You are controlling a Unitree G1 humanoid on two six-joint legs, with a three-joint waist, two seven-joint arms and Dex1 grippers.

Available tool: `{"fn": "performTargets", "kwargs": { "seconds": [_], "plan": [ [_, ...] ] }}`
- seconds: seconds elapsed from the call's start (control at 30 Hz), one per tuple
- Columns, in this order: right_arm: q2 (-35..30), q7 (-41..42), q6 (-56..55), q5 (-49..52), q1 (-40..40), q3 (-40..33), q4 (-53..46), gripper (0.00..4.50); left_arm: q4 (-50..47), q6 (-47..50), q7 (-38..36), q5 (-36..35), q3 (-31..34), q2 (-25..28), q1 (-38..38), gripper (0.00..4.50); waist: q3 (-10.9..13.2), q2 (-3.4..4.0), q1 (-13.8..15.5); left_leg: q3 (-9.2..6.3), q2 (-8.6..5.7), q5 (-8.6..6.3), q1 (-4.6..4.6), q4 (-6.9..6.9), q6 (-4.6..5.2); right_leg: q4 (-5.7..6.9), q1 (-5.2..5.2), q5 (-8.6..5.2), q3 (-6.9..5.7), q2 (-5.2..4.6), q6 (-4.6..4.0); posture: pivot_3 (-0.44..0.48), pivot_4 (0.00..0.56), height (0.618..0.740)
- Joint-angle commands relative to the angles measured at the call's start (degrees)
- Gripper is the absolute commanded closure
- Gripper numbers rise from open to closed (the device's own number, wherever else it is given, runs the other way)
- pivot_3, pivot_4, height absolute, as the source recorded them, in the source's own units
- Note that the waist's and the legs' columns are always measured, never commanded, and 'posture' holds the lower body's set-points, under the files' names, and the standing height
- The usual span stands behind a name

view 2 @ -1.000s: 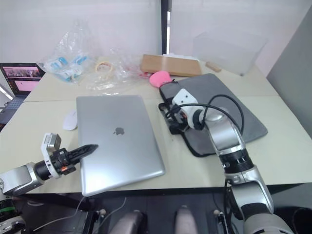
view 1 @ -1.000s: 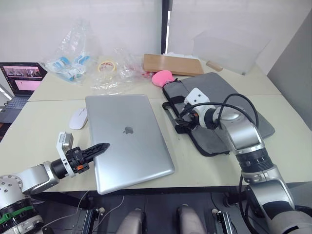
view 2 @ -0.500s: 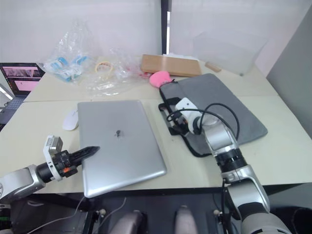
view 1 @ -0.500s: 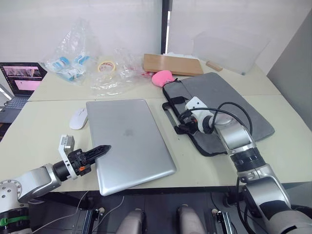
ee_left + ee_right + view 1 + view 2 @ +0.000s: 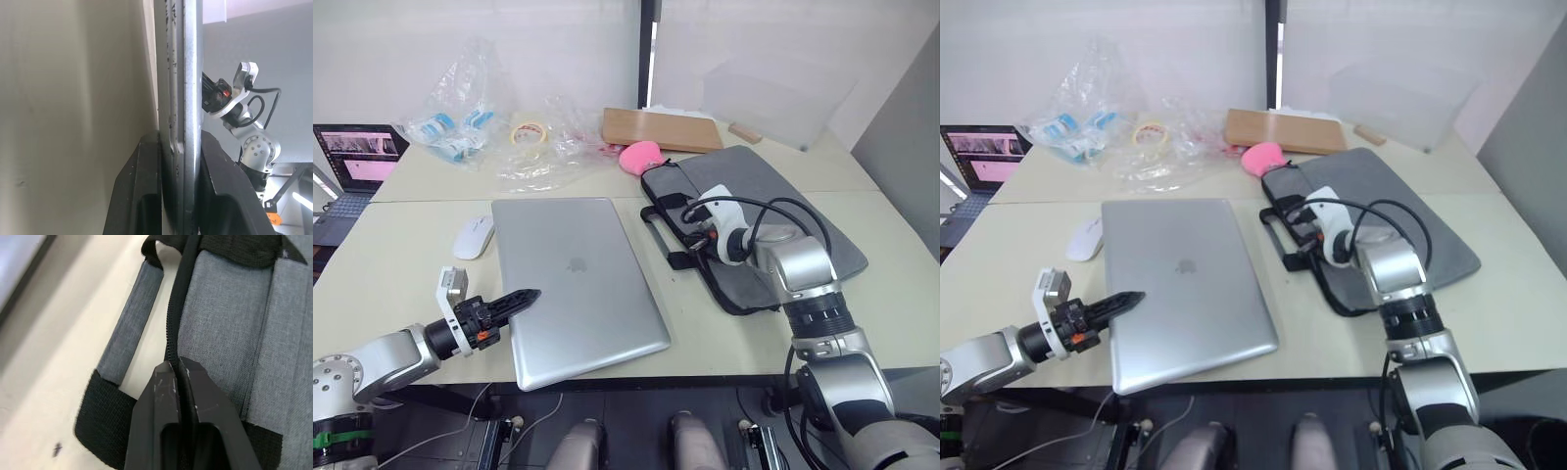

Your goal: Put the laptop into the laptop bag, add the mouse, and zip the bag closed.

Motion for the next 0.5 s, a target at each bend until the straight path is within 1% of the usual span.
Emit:
{"fn": "performTargets", "kwargs": {
  "seconds": [0.03, 0.13, 0.27, 0.37, 0.5],
  "plan": [
    [0.3, -0.2, 5.0, 4.5, -2.6, -5.0, -3.6, 4.48, -2.3, -0.6, -4.2, -4.9, 0.8, 0.1, -4.7, 4.18, 0.0, 0.00, 0.0, 0.00, 0.01, 0.00, 0.00, 0.00, 0.00, 0.00, -0.01, 0.00, 0.00, 0.01, 0.00, 0.000, 0.150, 0.740],
    [0.4, -0.1, 8.1, 7.3, -3.7, -6.9, -4.5, 4.48, -1.8, 0.0, -4.5, -4.9, -0.5, -0.6, -7.7, 4.18, 0.0, 0.00, 0.0, 0.00, 0.02, 0.00, -0.07, 0.00, 0.00, -0.08, -0.02, 0.00, -0.01, 0.03, 0.00, 0.000, 0.150, 0.740],
    [-0.2, -0.4, 10.3, 9.3, -4.1, -6.9, -5.4, 4.48, 0.3, 0.3, -3.6, -4.9, -2.4, -2.5, -12.6, 4.18, 0.0, 0.00, -0.1, 0.00, 0.02, 0.00, -0.08, 0.00, 0.00, -0.12, -0.02, 0.00, -0.02, 0.03, 0.00, 0.000, 0.150, 0.740],
    [-0.3, -1.3, 10.0, 9.6, -3.4, -6.4, -5.1, 4.48, 1.1, 0.9, -3.6, -4.9, -2.6, -2.4, -13.0, 4.18, 0.0, 0.00, -0.5, 0.01, 0.02, -0.01, -0.08, -0.01, 0.01, -0.10, -0.04, 0.01, 0.00, 0.03, 0.01, 0.000, 0.150, 0.740],
    [0.0, -2.9, 7.3, 8.8, -1.2, -5.3, -5.0, 4.48, 2.1, 1.3, -3.3, -4.9, -2.1, -1.8, -12.5, 4.18, 0.0, 0.00, -0.5, 0.04, 0.03, -0.02, -0.08, -0.03, 0.03, -0.06, -0.12, 0.01, 0.08, 0.04, 0.00, 0.000, 0.150, 0.740]
  ]
}}
